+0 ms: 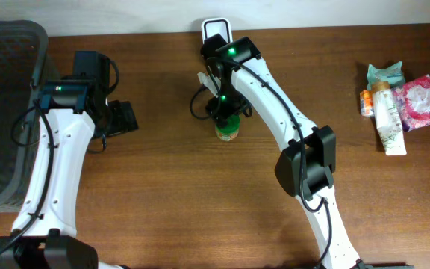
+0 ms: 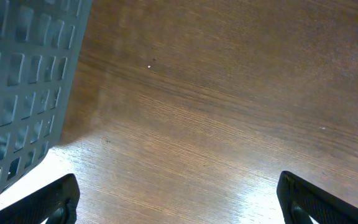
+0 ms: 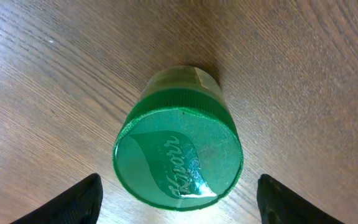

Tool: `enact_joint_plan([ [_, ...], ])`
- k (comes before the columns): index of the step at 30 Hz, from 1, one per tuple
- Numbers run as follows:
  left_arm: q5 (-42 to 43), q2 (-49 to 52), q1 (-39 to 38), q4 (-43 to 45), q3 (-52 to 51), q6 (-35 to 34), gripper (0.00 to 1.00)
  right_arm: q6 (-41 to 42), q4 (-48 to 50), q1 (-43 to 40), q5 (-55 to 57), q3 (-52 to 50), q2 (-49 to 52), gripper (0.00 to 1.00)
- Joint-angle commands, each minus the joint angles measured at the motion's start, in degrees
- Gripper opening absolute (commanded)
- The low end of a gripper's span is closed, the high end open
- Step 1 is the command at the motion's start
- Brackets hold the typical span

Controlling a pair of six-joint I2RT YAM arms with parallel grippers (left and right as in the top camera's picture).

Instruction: Scan the item barcode

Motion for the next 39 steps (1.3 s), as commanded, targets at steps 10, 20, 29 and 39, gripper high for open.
enact_joint_plan([
  [10, -0.63, -0.85, 0.37, 0.09, -0.13, -0.17, 0.99, 59.93, 0.35, -2.86, -0.81, 4.46, -1.14, 0.99],
  [20, -0.63, -0.85, 0.37, 0.09, -0.13, -0.17, 0.99, 99.6, -4.02, -4.26, -4.48, 3.32, -0.87, 0.99],
  [29, -0.63, -0.85, 0.37, 0.09, -0.13, -0.17, 0.99, 104.04, 3.76, -1.57, -7.54, -8.74, -0.85, 1.0],
  [39, -0.63, -0.85, 0.37, 0.09, -0.13, -0.17, 0.99, 88.41, 4.52, -0.55, -6.34, -8.72, -0.87, 0.68],
])
